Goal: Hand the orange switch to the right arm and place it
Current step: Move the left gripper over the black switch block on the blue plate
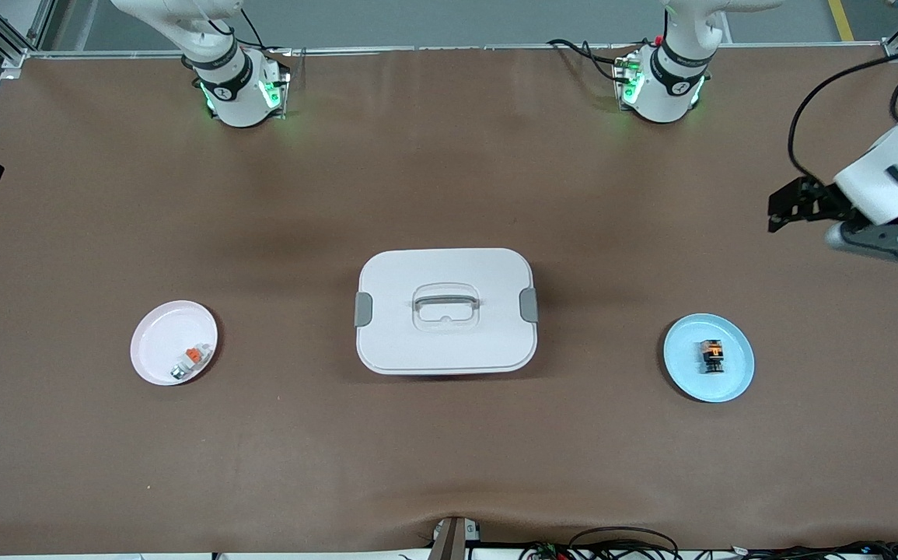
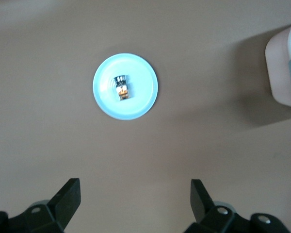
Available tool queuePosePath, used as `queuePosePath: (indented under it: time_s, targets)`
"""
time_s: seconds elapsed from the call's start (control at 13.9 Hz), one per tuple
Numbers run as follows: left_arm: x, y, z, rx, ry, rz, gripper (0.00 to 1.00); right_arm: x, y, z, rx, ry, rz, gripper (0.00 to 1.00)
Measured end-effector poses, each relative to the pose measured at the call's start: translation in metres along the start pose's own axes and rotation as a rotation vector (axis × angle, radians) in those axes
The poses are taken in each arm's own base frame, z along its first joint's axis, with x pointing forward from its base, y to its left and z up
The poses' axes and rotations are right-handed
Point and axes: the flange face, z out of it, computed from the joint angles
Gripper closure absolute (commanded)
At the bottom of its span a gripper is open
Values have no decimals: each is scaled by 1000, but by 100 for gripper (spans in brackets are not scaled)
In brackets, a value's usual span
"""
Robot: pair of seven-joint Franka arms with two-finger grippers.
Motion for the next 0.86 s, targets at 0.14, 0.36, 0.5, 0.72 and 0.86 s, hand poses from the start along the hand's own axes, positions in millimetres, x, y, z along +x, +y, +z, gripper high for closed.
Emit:
queuePosePath:
  time_s: [0.14, 0.36, 0.5, 0.72, 0.86]
  targets:
    - [6, -3, 32, 8, 31, 90, 0, 0, -1, 0, 0, 0, -2, 0]
    - [10, -9, 75, 27, 84, 207, 0, 0, -2, 0, 0, 0, -4, 0]
    - [11, -15, 101, 36, 96, 303, 0, 0, -2, 0, 0, 0, -4, 0]
    - [17, -39, 142, 34, 84, 429, 0, 0, -2, 0, 0, 0, -4, 0]
    - [23, -51, 171, 30, 74, 514, 0, 0, -2, 0, 0, 0, -4, 0]
